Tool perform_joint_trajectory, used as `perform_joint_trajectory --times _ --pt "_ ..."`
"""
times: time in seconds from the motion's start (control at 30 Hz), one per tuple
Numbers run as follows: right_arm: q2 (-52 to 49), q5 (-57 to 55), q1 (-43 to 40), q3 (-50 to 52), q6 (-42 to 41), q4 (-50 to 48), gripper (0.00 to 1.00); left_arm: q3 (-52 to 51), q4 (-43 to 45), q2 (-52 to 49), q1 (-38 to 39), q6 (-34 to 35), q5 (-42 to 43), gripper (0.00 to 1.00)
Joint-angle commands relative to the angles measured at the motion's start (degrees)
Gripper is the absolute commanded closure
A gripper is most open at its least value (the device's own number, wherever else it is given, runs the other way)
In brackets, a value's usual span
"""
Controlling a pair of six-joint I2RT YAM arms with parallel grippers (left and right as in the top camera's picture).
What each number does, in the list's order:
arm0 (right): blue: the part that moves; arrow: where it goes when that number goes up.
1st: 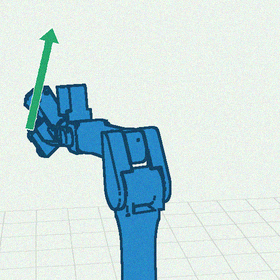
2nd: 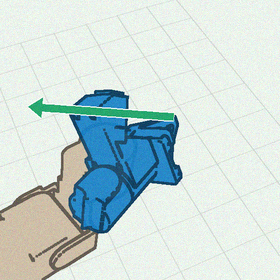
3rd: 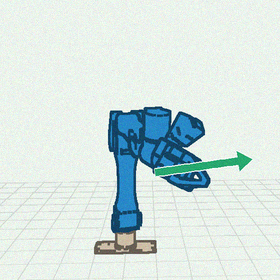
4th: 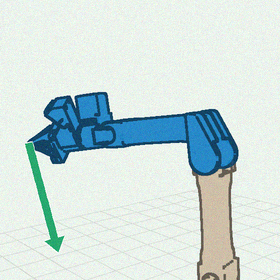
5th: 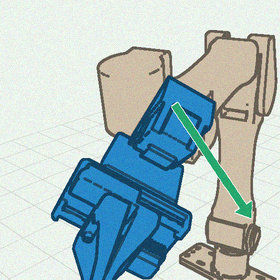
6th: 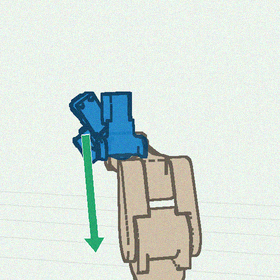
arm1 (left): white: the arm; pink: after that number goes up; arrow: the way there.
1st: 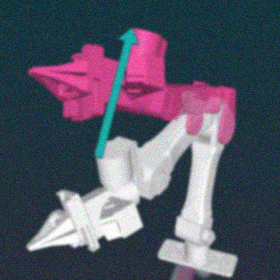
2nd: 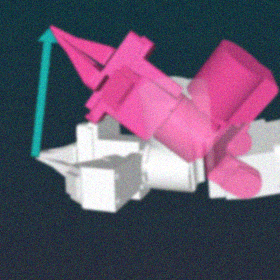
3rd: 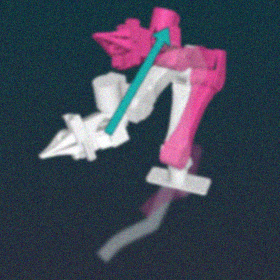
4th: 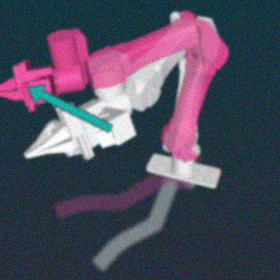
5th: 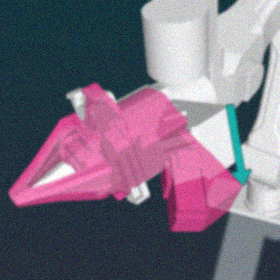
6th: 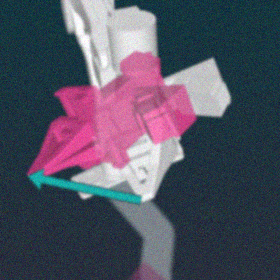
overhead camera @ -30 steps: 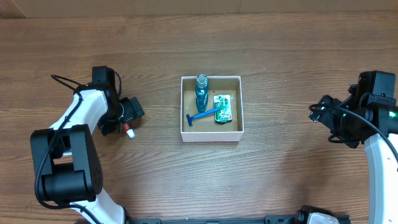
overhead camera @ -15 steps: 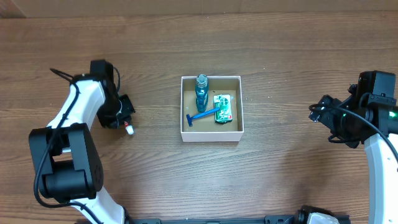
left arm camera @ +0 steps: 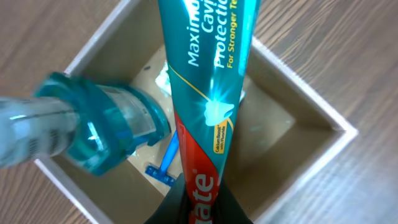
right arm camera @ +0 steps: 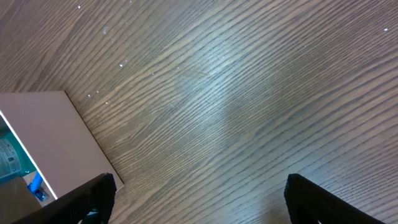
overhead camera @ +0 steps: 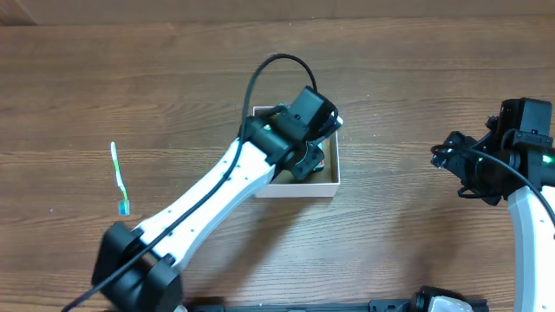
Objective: Pack container
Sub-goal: 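Lower the toothpaste tube into the box and release it, then grasp the green toothbrush with the left gripper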
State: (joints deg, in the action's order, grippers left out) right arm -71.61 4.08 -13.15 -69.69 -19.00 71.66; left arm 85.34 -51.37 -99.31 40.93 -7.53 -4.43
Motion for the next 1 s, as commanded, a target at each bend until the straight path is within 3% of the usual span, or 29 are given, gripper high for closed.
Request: perform_joint_trajectory --times 0.0,0.1,0.17,0.2,0.27,0.37,0.5,0.53,0.7,0.87,0.97 --pt "0.7 0.0 -0.2 0.0 0.4 0.2 0.11 0.6 0.8 -6.8 -1.8 -1.0 -2.1 0.96" --pt "0.7 -0.1 -0.2 0.0 0.4 0.2 0.11 0.6 0.3 -9.8 -2.7 -1.0 -2.1 0.92" --pt "0.7 -0.1 -0.2 0.0 0.4 0.1 0.11 1.2 -0.3 -9.3 -2.6 -1.0 -2.1 0.70" --pt "0.7 -0.1 -0.2 0.0 0.4 0.1 0.11 2.3 -1.3 -9.2 -2.4 -1.0 -2.1 0.54" --pt "0.7 -0.1 -0.2 0.0 0.4 0.1 0.11 8.2 -8.7 -8.7 -2.0 -1.0 -2.1 0.37" --pt "0.7 -0.1 -0.2 0.0 0.4 -0.1 0.11 20.1 -23.2 -6.8 -2.3 5.9 -2.2 0.34" --pt "0.7 -0.1 -0.2 0.0 0.4 -0.5 0.11 22.9 -23.9 5.4 -8.1 17.4 -11.3 0.21" --pt "0.7 -0.1 -0.2 0.0 0.4 -0.5 0.11 22.8 -24.8 7.7 -12.2 20.2 -12.4 0.01" --pt "0.7 -0.1 -0.2 0.0 0.4 -0.5 0.11 17.5 -27.1 8.7 -37.2 26.9 -9.4 0.00" --pt "0.7 -0.1 -0.2 0.0 0.4 -0.5 0.11 -6.4 -13.5 8.7 -55.4 25.9 1.0 0.00" --pt "0.7 0.0 -0.2 0.0 0.4 -0.5 0.11 -18.2 -4.8 8.7 -62.9 25.7 2.9 0.00"
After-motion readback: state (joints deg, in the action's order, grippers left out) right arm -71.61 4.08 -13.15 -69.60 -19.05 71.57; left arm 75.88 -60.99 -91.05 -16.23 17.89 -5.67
